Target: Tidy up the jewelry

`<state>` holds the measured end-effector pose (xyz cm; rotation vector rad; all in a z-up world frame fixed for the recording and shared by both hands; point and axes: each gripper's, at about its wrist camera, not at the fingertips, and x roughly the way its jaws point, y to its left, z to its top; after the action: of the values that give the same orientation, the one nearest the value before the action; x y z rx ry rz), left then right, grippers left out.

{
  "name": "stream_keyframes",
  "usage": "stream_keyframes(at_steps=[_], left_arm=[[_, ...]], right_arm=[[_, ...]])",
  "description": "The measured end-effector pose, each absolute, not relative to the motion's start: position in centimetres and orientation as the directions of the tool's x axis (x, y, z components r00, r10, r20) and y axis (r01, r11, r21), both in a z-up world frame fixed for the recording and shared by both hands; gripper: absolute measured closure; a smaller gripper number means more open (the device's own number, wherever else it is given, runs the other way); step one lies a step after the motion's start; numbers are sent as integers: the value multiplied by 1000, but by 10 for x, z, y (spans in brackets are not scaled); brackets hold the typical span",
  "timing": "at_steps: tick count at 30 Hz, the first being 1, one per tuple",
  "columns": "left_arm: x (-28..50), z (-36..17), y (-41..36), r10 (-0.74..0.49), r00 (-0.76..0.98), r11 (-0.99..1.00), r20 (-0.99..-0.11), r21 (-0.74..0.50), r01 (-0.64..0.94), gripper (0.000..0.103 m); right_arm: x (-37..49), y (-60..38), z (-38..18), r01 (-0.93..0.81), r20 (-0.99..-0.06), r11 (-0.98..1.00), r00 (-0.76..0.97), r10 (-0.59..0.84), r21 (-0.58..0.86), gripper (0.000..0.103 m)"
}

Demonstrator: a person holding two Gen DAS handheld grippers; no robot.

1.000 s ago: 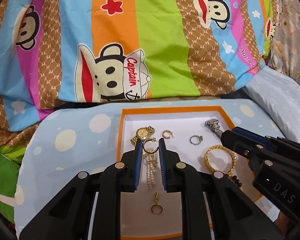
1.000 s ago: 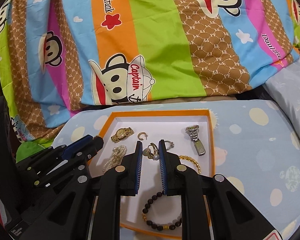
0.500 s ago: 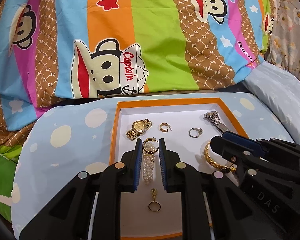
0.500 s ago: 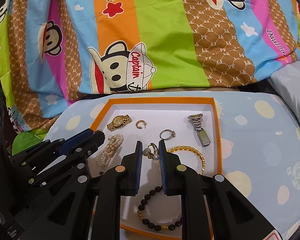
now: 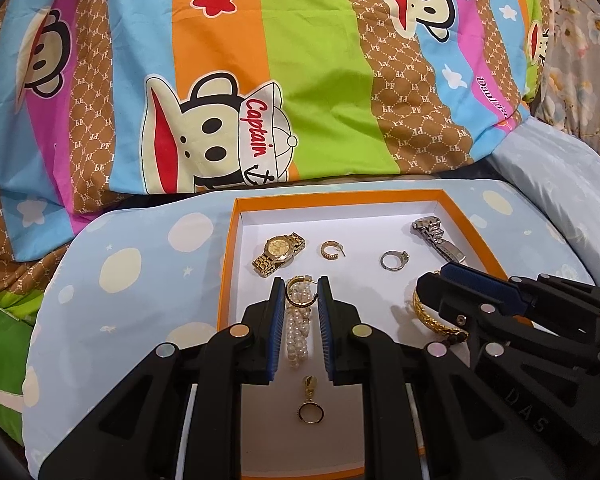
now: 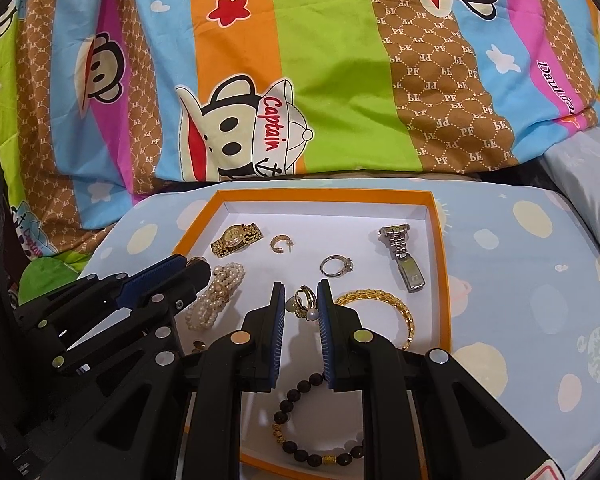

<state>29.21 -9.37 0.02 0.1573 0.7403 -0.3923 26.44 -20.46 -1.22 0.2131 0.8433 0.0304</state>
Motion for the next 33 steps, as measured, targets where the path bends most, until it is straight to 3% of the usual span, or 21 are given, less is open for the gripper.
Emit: stream_keyframes(at_steps=[17, 20, 22, 25, 29, 33], left_arm=[[295, -4, -94, -291, 656, 918, -696, -10, 397, 87], [295, -4, -94, -283, 662, 921, -694, -5, 389, 80], [297, -4, -92, -280, 662, 925, -695, -12, 379, 69], [298, 1, -83, -288, 673, 935, -681, -47, 352, 57], [296, 10, -71, -268, 706, 950, -655, -58, 307, 56], [287, 16, -60, -262, 719, 955, -644, -66, 289, 56]], right_arm=[[268, -202, -18, 45, -746, 978, 654, 124, 202, 86], [268, -202, -18, 51, -745, 980, 657, 114, 194, 85], [267, -205, -17, 58, -740, 977, 663, 116, 205, 84], [263, -213, -10, 78, -714, 973, 692, 105, 219, 75], [253, -228, 3, 128, -678, 962, 731, 73, 242, 62], [240, -237, 11, 159, -666, 956, 745, 47, 246, 56]])
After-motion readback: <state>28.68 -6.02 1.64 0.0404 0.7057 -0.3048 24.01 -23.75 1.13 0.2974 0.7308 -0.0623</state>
